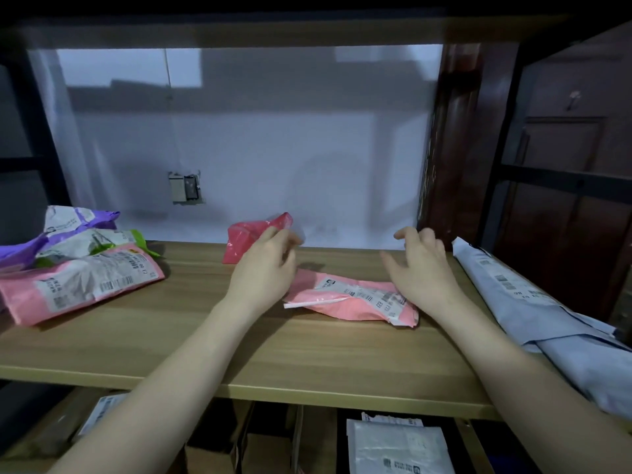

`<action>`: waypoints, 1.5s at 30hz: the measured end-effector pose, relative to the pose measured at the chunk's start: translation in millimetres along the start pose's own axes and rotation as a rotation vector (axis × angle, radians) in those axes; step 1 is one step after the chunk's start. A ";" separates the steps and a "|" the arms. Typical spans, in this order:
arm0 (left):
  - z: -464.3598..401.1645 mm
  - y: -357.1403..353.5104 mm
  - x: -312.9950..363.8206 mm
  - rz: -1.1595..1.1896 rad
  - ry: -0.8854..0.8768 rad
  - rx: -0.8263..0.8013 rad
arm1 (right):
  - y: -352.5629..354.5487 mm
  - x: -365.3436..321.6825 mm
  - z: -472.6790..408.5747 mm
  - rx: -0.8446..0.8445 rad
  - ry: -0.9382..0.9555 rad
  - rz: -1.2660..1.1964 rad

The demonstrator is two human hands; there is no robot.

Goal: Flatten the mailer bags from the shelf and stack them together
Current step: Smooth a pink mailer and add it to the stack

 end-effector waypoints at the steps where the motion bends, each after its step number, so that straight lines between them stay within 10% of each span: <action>1: 0.6 -3.2 8.0 0.046 -0.053 -0.011 | 7.1 -7.9 2.3 0.077 0.064 -0.040; 13: 25.4 -87.2 7.7 -0.071 -0.129 -0.814 | -72.8 -23.5 28.4 -0.636 0.267 0.103; 45: 29.3 -91.0 4.8 -0.283 -0.123 -0.914 | -80.6 -20.3 35.5 -0.813 0.208 0.363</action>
Point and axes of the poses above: each hand's wrist, its own z-axis away from the middle knuckle, its own y-axis out of the back of the hand, x = y × z, the point moved 8 cm from there along -z, towards the middle knuckle, and after that the axes turned 6 degrees about -x, right-handed, at the moved point
